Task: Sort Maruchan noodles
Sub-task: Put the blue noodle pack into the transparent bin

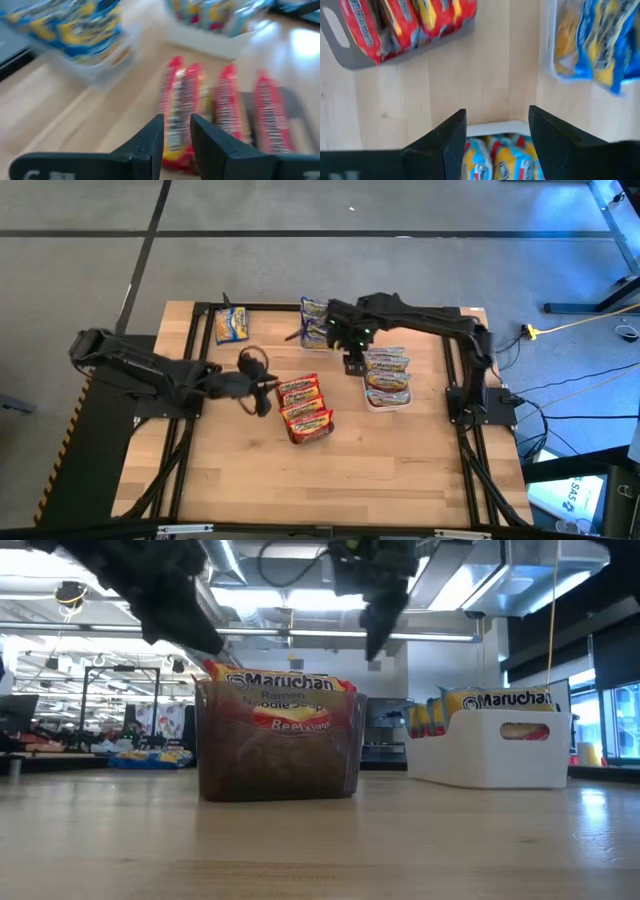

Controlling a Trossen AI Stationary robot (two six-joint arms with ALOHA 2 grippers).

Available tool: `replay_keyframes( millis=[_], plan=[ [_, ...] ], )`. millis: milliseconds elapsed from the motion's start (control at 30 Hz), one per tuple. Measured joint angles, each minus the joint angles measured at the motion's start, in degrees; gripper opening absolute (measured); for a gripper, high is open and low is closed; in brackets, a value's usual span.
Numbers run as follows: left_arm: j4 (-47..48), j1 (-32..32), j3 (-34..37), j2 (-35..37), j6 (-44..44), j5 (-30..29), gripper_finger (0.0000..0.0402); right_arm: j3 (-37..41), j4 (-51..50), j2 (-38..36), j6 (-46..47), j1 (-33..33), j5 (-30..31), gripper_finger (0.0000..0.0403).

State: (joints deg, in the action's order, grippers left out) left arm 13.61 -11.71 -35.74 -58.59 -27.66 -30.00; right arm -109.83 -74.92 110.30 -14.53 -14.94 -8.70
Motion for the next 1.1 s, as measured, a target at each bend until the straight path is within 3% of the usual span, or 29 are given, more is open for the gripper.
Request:
replay_keyframes(
  millis=[267,500,633,867,1100],
  plan=[
    [21.58,15.48,-8.66,0.02,-3.16,4.51,0.0089,30.99,20.66,-20.27,5.68,0.73,1.61,0.0189],
    [25.4,34.73,-8.77,-0.18,-0.42,9.96,0.0089,48.12,34.16,-40.6,8.76,5.35,13.11,0.0189],
    [25.4,46.43,-8.72,-3.12,2.86,13.24,0.0089,55.31,42.71,-49.03,9.63,6.84,14.76,0.0189],
    [21.94,61.24,-8.7,-14.42,9.1,12.6,0.0089,63.43,53.41,-53.81,15.8,6.71,8.41,0.0189],
    [16.34,66.9,-9.23,-25.82,13.27,9.58,0.0089,65.51,54.39,-52.64,16.48,6.71,5.09,0.0189]
  ],
)
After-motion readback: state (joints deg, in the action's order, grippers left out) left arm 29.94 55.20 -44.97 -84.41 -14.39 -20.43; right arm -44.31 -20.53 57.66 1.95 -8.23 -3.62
